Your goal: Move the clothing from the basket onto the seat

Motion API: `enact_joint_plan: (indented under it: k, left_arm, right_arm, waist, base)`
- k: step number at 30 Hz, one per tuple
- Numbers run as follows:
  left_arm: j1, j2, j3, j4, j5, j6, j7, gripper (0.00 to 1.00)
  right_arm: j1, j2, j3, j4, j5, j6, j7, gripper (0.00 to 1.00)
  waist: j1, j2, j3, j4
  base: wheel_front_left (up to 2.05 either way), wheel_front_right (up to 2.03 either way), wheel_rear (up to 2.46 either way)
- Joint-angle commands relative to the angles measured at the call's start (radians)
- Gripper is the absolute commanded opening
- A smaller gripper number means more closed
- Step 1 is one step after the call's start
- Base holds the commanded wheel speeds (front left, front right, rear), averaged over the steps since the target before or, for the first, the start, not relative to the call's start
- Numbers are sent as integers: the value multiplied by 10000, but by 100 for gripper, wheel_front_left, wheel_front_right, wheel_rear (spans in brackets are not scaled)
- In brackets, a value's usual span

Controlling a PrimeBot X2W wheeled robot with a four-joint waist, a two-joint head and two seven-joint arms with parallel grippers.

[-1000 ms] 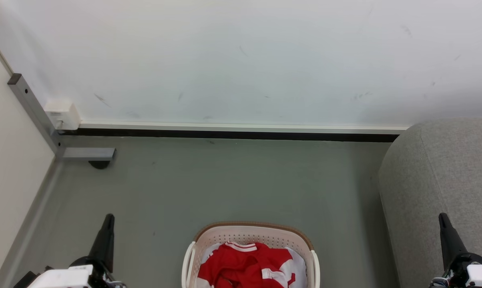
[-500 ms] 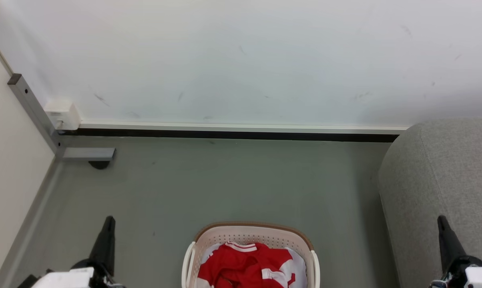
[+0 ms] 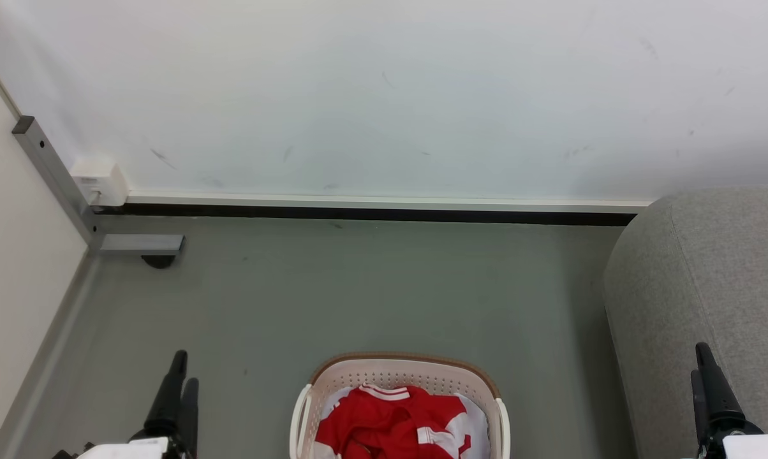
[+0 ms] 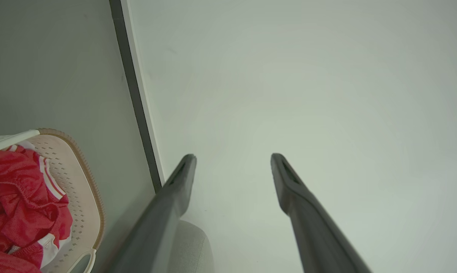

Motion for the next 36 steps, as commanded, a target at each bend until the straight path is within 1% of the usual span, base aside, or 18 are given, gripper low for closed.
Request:
enact_joint_plan:
  k: [1,7,14,21,27,28,36]
  left_arm:
    - [-210,58,-73,-192,347,87,-108,100]
    - [-178,64,-333,-455,1375,402,-375,100]
    - [-107,70,-629,-729,2710,879,-663,100]
    - [-65,76,-1013,-874,4236,1204,-932,100]
    - [-14,81,-1316,-973,5386,1440,-1147,100]
    - [-14,81,-1316,-973,5386,1440,-1147,100]
    - [41,88,-1681,-1043,6959,1649,-1410,100]
  right_arm:
    - [-65,-159,13,-238,-498,0,-149,100]
    - [33,-173,24,-516,-1918,-1,-417,100]
    - [149,-271,164,-848,-3593,-2,-710,100]
    - [231,-387,346,-1058,-5148,-3,-979,100]
    - [252,-532,604,-1106,-6371,-4,-1190,100]
    - [252,-532,604,-1106,-6371,-4,-1190,100]
    - [281,-663,805,-977,-7756,-6,-1455,100]
  waist:
    - [0,0,0,4]
    - [0,0,7,19]
    - [0,0,17,25]
    - [0,0,33,28]
    - [0,0,45,30]
    - [0,0,45,30]
    - [0,0,51,28]
  base:
    - [0,0,0]
    - [0,0,0]
    - [0,0,0]
    - [0,0,0]
    - [0,0,0]
    - [0,0,0]
    - [0,0,0]
